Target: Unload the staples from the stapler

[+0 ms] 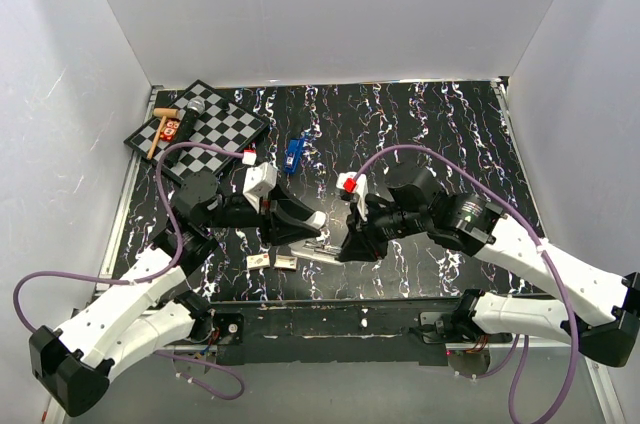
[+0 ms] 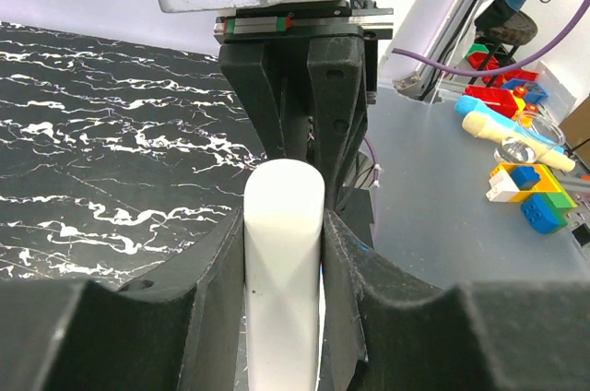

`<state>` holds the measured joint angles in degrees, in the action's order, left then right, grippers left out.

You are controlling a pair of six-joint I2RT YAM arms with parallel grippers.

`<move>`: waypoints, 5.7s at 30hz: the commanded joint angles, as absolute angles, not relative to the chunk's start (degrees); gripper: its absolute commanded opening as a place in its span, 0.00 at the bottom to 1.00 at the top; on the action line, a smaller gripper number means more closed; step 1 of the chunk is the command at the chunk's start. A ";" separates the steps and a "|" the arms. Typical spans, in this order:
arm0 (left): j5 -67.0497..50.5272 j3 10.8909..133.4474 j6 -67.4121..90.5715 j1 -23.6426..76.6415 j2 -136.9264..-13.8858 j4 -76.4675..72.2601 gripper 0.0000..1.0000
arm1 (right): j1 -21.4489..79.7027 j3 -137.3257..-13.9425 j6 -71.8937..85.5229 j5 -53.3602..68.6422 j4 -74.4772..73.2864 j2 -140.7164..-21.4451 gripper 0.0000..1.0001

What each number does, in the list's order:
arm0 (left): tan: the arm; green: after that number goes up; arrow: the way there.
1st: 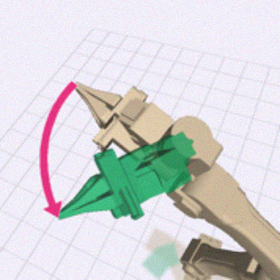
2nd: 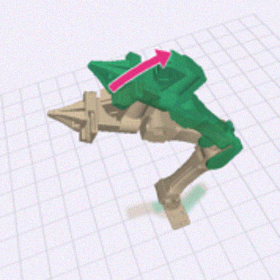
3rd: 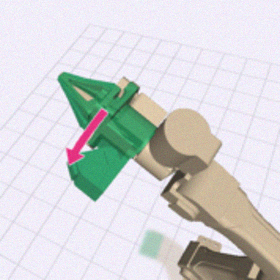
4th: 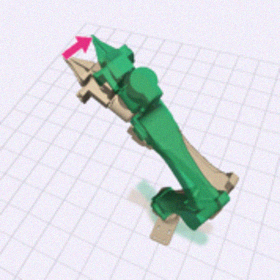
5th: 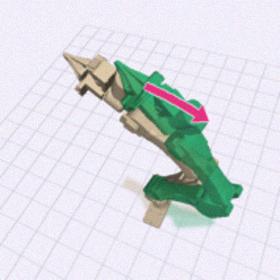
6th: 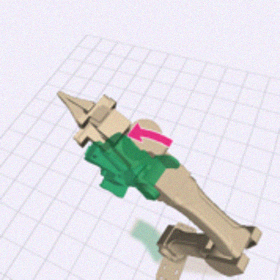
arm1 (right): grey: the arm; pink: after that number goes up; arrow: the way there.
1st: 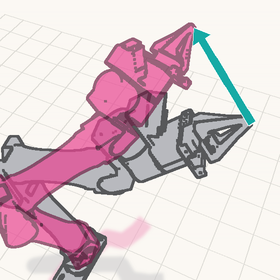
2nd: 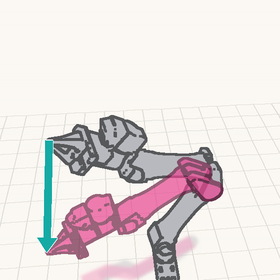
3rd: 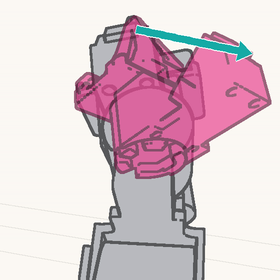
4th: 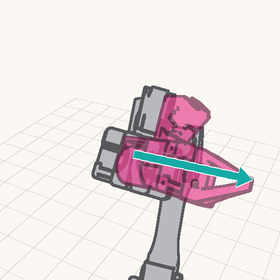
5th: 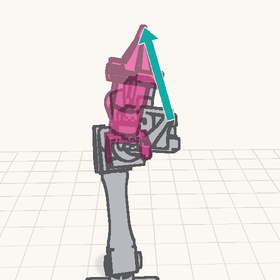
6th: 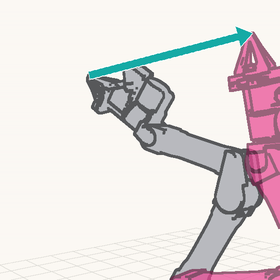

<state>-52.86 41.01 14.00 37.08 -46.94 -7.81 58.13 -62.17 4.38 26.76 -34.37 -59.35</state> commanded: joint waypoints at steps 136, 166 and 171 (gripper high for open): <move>-10.99 48.07 26.54 40.60 -75.67 -14.68 0.00 | 53.09 -44.21 13.27 3.07 12.22 -71.54 0.01; -13.18 67.06 22.94 42.27 -91.76 10.20 0.00 | 52.65 -36.21 23.29 9.05 27.94 -76.46 0.01; -15.29 69.87 21.98 42.89 -92.37 13.01 0.00 | 52.56 -35.33 23.99 9.32 29.35 -76.47 0.01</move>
<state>-12.53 65.76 22.13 41.58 -92.92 13.06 52.07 -35.55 22.09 5.78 21.26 -76.86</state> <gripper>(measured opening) 0.318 0.022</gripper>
